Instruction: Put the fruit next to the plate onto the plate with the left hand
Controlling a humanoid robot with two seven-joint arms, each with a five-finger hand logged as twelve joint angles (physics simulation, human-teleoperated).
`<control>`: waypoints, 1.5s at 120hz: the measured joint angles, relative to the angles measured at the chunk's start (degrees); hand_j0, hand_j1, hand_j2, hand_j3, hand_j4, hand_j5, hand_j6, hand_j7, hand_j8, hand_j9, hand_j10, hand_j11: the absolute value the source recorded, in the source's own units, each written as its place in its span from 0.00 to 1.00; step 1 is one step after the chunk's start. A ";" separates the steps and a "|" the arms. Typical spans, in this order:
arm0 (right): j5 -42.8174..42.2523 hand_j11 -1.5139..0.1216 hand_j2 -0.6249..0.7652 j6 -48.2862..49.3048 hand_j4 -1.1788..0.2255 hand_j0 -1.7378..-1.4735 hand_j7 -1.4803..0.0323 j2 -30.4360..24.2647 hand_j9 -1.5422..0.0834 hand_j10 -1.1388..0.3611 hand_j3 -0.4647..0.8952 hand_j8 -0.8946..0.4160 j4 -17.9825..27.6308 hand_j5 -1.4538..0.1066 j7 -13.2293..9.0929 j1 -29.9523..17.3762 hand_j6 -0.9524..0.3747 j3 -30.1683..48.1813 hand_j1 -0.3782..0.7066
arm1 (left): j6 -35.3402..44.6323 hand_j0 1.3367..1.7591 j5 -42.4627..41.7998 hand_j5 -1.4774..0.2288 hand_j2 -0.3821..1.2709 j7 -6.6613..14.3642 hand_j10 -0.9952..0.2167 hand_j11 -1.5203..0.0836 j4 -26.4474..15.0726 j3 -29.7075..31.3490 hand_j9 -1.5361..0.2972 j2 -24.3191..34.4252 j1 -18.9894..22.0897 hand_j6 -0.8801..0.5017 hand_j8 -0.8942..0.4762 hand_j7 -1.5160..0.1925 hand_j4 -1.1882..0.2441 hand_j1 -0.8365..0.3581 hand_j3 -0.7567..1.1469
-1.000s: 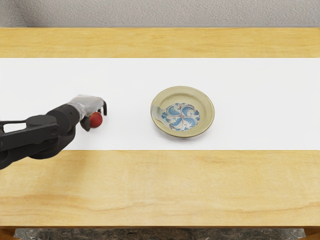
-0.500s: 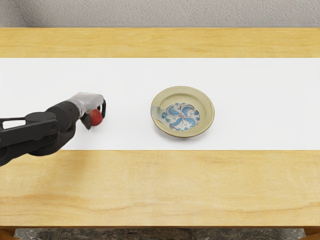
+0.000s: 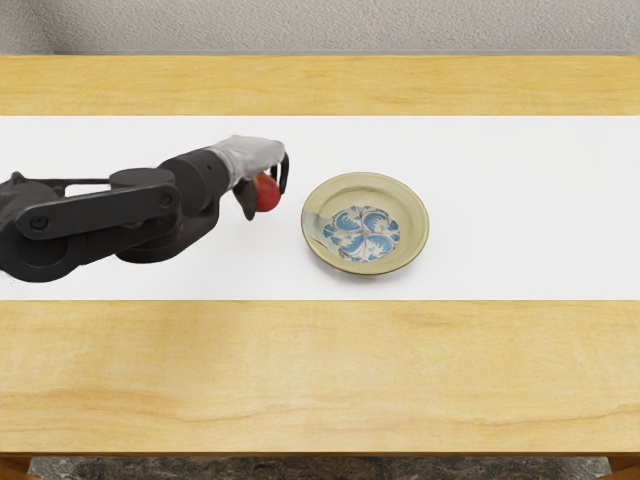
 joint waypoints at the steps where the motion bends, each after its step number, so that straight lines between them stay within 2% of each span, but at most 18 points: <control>1: 0.00 0.91 0.45 0.00 0.83 0.30 0.97 0.00 0.94 0.75 0.34 0.67 0.00 0.92 0.00 0.00 0.71 0.00 0.04 | -0.03 0.75 -0.16 0.26 0.47 0.00 0.20 0.32 0.04 0.03 0.29 -0.45 -0.30 0.34 0.36 0.29 0.37 0.47 0.40; 15: 0.00 0.91 0.45 0.00 0.83 0.30 0.97 0.00 0.94 0.75 0.34 0.67 0.00 0.92 0.00 0.00 0.71 0.00 0.04 | -0.78 0.75 -1.19 0.25 0.50 0.00 0.21 0.32 1.74 0.16 0.28 -5.19 -1.72 0.35 0.35 0.28 0.38 0.45 0.40; 22: 0.00 0.91 0.45 0.00 0.83 0.30 0.97 0.00 0.94 0.75 0.34 0.67 0.00 0.92 0.00 0.00 0.71 0.00 0.04 | -0.97 0.75 -1.37 0.25 0.46 -0.02 0.20 0.32 3.22 -0.04 0.29 -6.61 -2.65 0.35 0.35 0.29 0.39 0.46 0.40; 34: 0.00 0.91 0.45 0.00 0.83 0.30 0.97 0.00 0.94 0.75 0.34 0.67 0.00 0.92 0.00 0.00 0.71 0.00 0.04 | -1.14 0.75 -1.70 0.23 0.54 -0.05 0.21 0.32 7.39 -0.63 0.29 -14.33 -3.05 0.35 0.35 0.29 0.40 0.42 0.40; 36: 0.00 0.91 0.45 0.00 0.83 0.30 0.97 0.00 0.94 0.75 0.34 0.67 0.00 0.92 0.00 0.00 0.71 0.00 0.04 | -1.17 0.75 -1.72 0.23 0.51 -0.04 0.21 0.32 8.11 -0.68 0.29 -14.84 -3.35 0.35 0.35 0.29 0.40 0.43 0.40; 39: 0.00 0.91 0.45 0.00 0.83 0.30 0.97 0.00 0.94 0.75 0.34 0.67 0.00 0.92 0.00 0.00 0.71 0.00 0.04 | -1.16 0.75 -1.68 0.23 0.46 -0.04 0.21 0.32 9.18 -0.75 0.29 -15.10 -3.45 0.35 0.36 0.29 0.40 0.45 0.40; 44: 0.00 0.91 0.45 0.00 0.83 0.30 0.97 0.00 0.94 0.75 0.34 0.67 0.00 0.92 0.00 0.00 0.71 0.00 0.04 | -1.11 0.75 -1.62 0.23 0.51 -0.04 0.21 0.32 10.75 -0.81 0.29 -15.08 -3.40 0.36 0.36 0.29 0.40 0.44 0.40; 55: 0.00 0.91 0.45 0.00 0.83 0.30 0.97 0.00 0.94 0.75 0.34 0.67 0.00 0.92 0.00 0.00 0.71 0.00 0.04 | -0.98 0.75 -1.19 0.23 0.47 -0.02 0.20 0.32 12.85 -0.80 0.29 -15.50 -2.59 0.34 0.34 0.30 0.38 0.46 0.40; 65: 0.00 0.91 0.45 0.00 0.83 0.30 0.97 0.00 0.94 0.75 0.34 0.67 0.00 0.92 0.00 0.00 0.71 0.00 0.04 | -0.85 0.75 -0.79 0.24 0.51 -0.02 0.20 0.33 14.03 -0.61 0.29 -15.84 -1.64 0.34 0.35 0.29 0.36 0.44 0.40; 107: 0.00 0.91 0.45 0.00 0.83 0.30 0.97 0.00 0.94 0.75 0.34 0.67 0.00 0.92 0.00 0.00 0.71 0.00 0.04 | -0.40 0.75 -0.34 0.23 0.57 0.02 0.21 0.32 16.01 0.35 0.29 -21.01 -1.63 0.37 0.37 0.28 0.38 0.40 0.40; 130: 0.00 0.91 0.45 0.00 0.83 0.30 0.97 0.00 0.94 0.75 0.34 0.67 0.00 0.92 0.00 0.00 0.71 0.00 0.04 | -0.42 0.75 -0.35 0.23 0.58 0.01 0.21 0.32 16.70 1.03 0.29 -21.21 -0.05 0.37 0.37 0.29 0.38 0.39 0.40; 146: 0.00 0.91 0.45 0.00 0.83 0.30 0.97 0.00 0.94 0.75 0.34 0.67 0.00 0.92 0.00 0.00 0.71 0.00 0.04 | -0.03 0.75 -0.46 0.44 0.44 -0.01 0.40 0.52 17.02 0.86 0.47 -21.21 -0.65 0.41 0.42 0.48 0.51 0.56 0.40; 160: 0.00 0.91 0.45 0.00 0.83 0.30 0.97 0.00 0.94 0.75 0.34 0.67 0.00 0.92 0.00 0.00 0.71 0.00 0.04 | 0.09 0.76 -1.12 0.60 0.35 -0.02 0.56 0.68 16.96 -0.04 0.61 -21.21 -0.98 0.48 0.49 0.63 0.63 0.71 0.40; 168: 0.00 0.91 0.45 0.00 0.83 0.30 0.97 0.00 0.94 0.75 0.34 0.67 0.00 0.92 0.00 0.00 0.71 0.00 0.04 | -0.11 0.76 -3.85 0.67 0.32 -0.02 0.63 0.75 16.00 -1.40 0.67 -21.07 -3.85 0.52 0.54 0.70 0.68 0.79 0.40; 174: 0.00 0.91 0.45 0.00 0.83 0.30 0.97 0.00 0.94 0.75 0.34 0.67 0.00 0.92 0.00 0.00 0.71 0.00 0.04 | -0.39 0.76 -7.51 0.71 0.30 -0.02 0.67 0.79 14.31 -2.02 0.70 -17.95 -5.92 0.55 0.56 0.74 0.71 0.83 0.40; 180: 0.00 0.91 0.45 0.00 0.83 0.30 0.97 0.00 0.94 0.75 0.34 0.67 0.00 0.92 0.00 0.00 0.71 0.00 0.04 | -0.66 0.76 -12.37 0.74 0.29 -0.02 0.70 0.83 10.63 -2.63 0.73 -12.34 -8.02 0.56 0.58 0.77 0.73 0.86 0.40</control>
